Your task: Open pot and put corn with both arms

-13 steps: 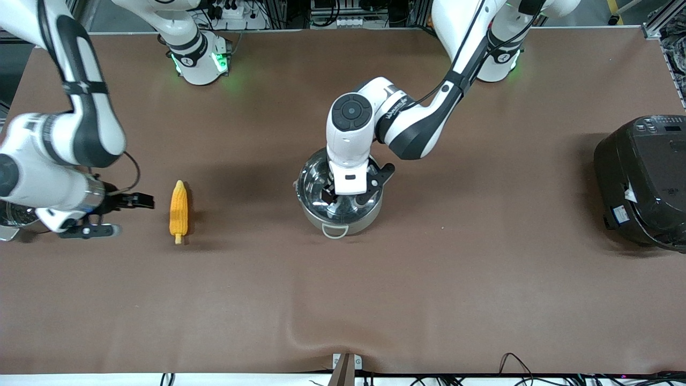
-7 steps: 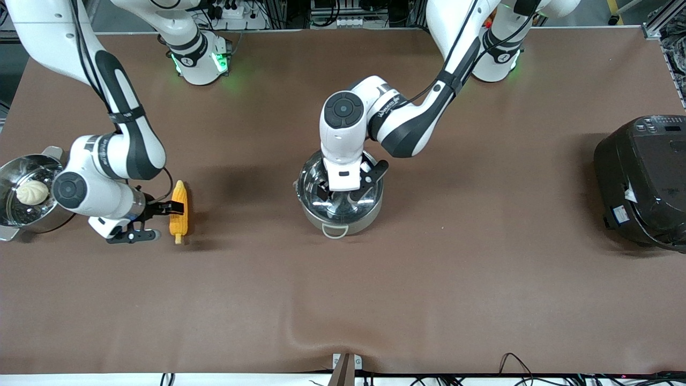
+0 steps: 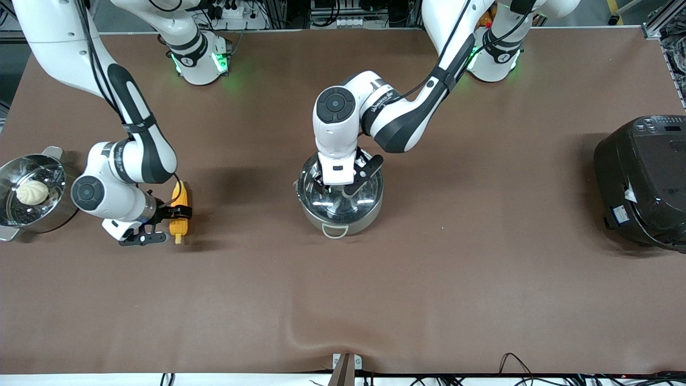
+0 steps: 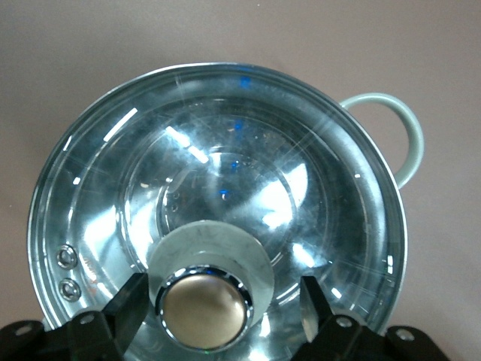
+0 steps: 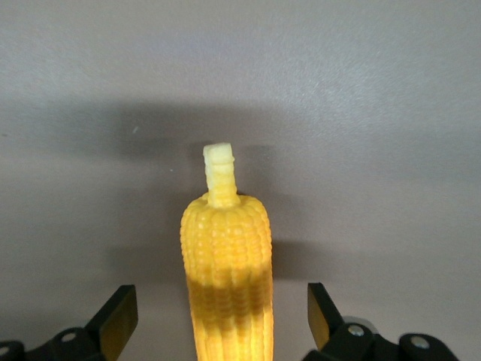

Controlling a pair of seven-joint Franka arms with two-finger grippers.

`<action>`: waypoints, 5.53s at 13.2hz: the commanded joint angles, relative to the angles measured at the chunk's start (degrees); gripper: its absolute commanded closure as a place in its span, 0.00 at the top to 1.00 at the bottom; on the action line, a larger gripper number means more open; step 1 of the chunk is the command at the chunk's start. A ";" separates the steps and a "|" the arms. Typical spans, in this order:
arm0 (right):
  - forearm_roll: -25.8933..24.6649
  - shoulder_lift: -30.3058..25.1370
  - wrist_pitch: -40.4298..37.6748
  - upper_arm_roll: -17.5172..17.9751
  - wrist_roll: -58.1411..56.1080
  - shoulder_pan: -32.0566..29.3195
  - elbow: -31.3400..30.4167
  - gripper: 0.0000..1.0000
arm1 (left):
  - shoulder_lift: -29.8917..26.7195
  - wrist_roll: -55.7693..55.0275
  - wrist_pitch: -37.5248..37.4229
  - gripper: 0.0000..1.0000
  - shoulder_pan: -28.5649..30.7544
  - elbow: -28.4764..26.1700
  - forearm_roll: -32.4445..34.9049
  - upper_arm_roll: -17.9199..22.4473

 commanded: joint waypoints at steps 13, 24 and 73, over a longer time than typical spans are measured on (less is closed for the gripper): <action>-0.51 -5.91 -6.53 0.00 -7.89 2.13 -0.13 0.00 | -0.68 -1.41 -1.95 0.00 0.21 0.27 -0.06 0.54; 2.92 -7.50 -26.93 0.26 24.24 23.38 17.25 0.00 | -21.23 21.84 -24.53 0.00 17.75 -2.62 0.73 0.81; 0.02 -31.82 -37.03 -1.59 -3.76 -1.47 9.45 1.00 | -38.48 84.26 -22.61 1.00 45.63 -14.41 4.52 -2.09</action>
